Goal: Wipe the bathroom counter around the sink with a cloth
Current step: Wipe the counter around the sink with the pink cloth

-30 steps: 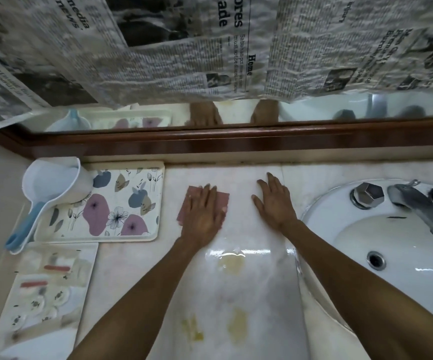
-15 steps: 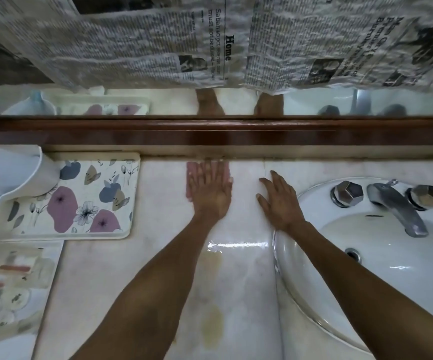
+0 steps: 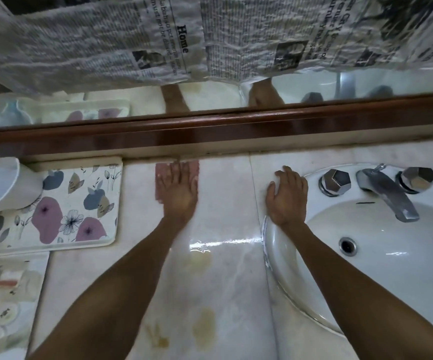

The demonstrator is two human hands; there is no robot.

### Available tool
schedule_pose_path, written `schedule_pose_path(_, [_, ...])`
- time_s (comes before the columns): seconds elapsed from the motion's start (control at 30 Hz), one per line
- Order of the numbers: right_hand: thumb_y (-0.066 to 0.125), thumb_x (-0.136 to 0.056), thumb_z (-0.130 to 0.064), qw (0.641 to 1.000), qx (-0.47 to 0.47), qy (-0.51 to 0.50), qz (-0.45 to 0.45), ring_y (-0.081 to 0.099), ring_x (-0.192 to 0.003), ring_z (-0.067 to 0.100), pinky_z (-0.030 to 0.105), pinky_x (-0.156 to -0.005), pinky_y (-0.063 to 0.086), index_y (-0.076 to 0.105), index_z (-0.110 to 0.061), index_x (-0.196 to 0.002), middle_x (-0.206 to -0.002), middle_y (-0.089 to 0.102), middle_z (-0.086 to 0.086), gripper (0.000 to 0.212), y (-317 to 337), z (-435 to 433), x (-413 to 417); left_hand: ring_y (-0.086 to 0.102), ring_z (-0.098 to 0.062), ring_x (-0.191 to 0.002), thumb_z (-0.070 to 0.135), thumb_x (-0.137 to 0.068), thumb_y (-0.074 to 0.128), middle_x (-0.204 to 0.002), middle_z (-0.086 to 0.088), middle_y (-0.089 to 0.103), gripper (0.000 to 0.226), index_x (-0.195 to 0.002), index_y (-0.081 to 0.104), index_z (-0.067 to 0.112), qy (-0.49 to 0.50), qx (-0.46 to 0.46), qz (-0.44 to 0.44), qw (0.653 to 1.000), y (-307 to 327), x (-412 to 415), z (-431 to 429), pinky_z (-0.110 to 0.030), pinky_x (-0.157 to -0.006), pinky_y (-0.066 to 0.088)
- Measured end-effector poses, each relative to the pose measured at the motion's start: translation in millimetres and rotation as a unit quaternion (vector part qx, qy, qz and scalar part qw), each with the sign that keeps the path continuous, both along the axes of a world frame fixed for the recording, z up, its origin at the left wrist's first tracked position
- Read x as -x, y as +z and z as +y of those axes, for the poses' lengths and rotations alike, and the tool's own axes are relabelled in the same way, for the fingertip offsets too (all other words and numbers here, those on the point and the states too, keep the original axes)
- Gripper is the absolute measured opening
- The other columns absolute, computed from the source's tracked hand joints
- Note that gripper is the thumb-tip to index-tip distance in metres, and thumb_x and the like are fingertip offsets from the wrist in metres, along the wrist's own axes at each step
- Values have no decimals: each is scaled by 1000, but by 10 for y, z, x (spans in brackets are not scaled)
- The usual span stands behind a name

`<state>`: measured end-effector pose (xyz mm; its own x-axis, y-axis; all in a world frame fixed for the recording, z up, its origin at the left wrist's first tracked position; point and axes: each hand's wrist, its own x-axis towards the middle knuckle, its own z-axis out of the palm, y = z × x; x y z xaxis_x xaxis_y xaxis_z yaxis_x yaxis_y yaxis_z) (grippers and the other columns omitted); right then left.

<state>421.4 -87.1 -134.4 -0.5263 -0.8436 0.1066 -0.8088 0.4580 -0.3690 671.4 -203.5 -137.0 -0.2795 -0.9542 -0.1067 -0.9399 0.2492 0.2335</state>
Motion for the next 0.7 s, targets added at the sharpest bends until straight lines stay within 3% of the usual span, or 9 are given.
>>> schedule_pose_path(0.1, [43,-94,-26,1000,8,-16,9,46,-131,27,47,-118,24,57,-10,-125,-140,53,9,37,-2,-9,-7,6,-35,-158,39,-109,27,-170,-10,17,57,-162,20,21,-10,-39,40,998,54,761,87,-61,-123,-3])
schedule_pose_path(0.23, [40,-96,-26,999,7,-41,17,44,-134,27,48,-120,21,56,-11,-127,-142,51,10,38,-11,-1,-3,-2,-26,-159,46,-109,21,-172,1,8,59,-163,11,27,-159,-35,26,986,56,1357,460,-60,-123,-8])
schedule_pose_path(0.43, [37,-99,-25,998,0,-64,8,38,-140,24,48,-122,14,52,-12,-131,-148,45,9,38,-21,3,0,2,-16,-159,51,-108,22,-171,10,10,57,-162,15,36,-379,29,-6,925,27,519,377,-46,-127,-2])
schedule_pose_path(0.53, [34,-100,-24,998,8,-61,4,40,-139,25,48,-123,13,53,-13,-131,-147,47,9,38,-15,9,4,-2,-14,-159,54,-108,16,-171,12,7,57,-162,6,41,-348,15,-36,937,50,256,38,-50,-127,2])
schedule_pose_path(0.63, [31,-101,-20,998,31,-63,-8,42,-138,24,48,-123,8,53,-13,-130,-145,48,8,37,-36,0,5,8,-21,-158,54,-107,10,-171,11,14,55,-161,5,43,-210,0,-40,977,47,611,-45,-54,-126,2])
schedule_pose_path(0.7, [30,-101,-17,995,48,-77,-25,43,-138,23,47,-123,9,54,-12,-129,-144,50,7,37,-46,-18,14,9,-26,-158,52,-108,10,-170,5,16,56,-162,8,38,-105,-14,-24,994,13,973,122,-53,-126,-5])
